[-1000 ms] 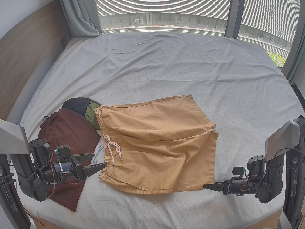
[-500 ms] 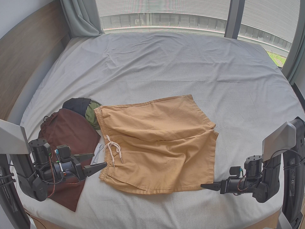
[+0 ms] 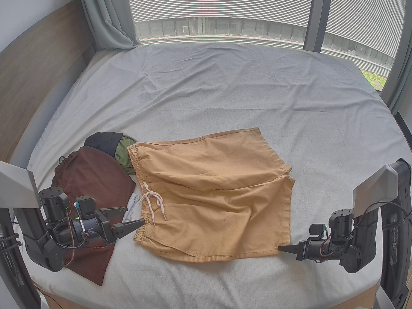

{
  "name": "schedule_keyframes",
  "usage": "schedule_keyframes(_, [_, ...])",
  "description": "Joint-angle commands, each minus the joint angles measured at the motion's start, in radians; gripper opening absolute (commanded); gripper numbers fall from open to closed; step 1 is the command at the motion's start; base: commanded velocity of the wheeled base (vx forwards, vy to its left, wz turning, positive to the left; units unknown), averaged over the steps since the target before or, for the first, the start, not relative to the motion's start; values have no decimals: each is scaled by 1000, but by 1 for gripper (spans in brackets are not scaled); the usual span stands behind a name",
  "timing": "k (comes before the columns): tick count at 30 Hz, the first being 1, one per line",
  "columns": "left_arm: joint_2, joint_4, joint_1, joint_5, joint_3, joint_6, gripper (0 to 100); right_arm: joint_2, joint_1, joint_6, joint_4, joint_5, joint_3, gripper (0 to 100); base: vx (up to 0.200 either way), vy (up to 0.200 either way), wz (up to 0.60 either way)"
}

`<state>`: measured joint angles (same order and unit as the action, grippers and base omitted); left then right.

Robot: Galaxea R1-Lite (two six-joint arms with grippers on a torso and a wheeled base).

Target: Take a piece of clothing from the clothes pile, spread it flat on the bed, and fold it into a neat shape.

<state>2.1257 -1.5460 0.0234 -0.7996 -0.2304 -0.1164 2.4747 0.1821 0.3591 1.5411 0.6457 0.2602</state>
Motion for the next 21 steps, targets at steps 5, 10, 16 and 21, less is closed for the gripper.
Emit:
schedule_keyframes(5, [14,0,-3,-1,25,-6,100,1,0,-2,2,2,-3,0,0,0,0])
schedule_keyframes(10, [25,0,-14,-43,39,-57,100,1,2,-3,4,2,-6,0,0,0,0])
schedule_keyframes(16, [57,0,-46,-73,37,-78,100,1,0,-5,4,2,-6,0,0,0,0])
schedule_keyframes(21, [112,0,-54,-73,29,-78,100,1,0,-5,4,2,-6,0,0,0,0])
